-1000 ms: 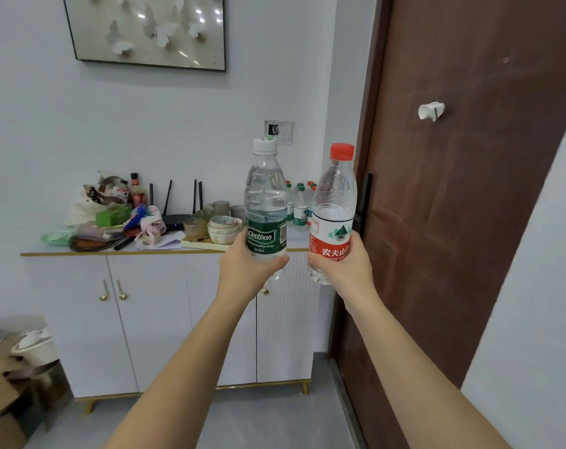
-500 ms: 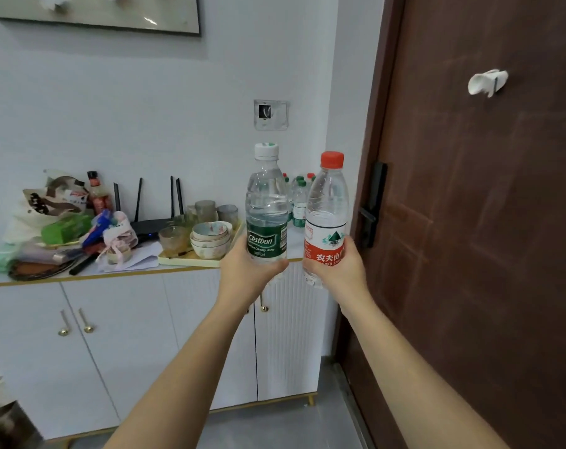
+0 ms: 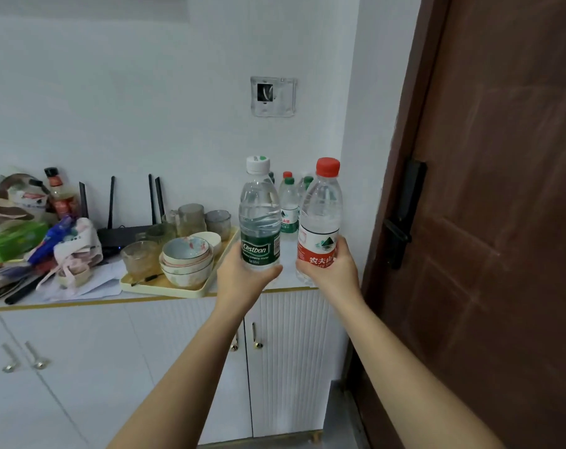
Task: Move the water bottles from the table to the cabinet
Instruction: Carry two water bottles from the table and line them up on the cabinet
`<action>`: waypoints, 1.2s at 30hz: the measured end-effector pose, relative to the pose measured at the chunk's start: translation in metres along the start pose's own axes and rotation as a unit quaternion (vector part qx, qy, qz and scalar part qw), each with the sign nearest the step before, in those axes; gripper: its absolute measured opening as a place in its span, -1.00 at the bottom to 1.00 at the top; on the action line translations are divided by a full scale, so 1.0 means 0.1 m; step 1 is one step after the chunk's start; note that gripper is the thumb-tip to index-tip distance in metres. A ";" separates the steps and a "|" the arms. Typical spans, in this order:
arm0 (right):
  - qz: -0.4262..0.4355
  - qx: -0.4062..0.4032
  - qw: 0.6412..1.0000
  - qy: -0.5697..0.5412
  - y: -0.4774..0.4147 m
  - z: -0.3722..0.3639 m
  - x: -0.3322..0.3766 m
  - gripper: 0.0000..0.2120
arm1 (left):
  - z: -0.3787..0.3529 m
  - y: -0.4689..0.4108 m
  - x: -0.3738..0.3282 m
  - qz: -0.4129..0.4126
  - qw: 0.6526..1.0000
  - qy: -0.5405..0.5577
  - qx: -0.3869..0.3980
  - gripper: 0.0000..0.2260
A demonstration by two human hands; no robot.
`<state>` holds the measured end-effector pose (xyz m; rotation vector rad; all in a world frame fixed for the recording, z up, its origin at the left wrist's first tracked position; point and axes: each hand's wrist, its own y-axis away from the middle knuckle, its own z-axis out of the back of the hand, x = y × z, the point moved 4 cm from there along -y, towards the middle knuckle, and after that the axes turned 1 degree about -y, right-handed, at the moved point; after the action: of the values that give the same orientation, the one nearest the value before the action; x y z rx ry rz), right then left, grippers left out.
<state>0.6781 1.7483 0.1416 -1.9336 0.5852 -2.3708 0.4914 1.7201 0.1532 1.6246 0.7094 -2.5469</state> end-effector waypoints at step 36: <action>-0.117 0.010 0.987 0.108 -2.15 -1.33 -1.75 -0.26 | -1.63 -2.30 2.06 0.092 0.992 0.012 0.081 -0.46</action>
<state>0.6380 2.0278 0.0208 -1.8421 0.3546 -2.7412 0.4744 2.0336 -0.0005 1.6815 0.3412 -2.5133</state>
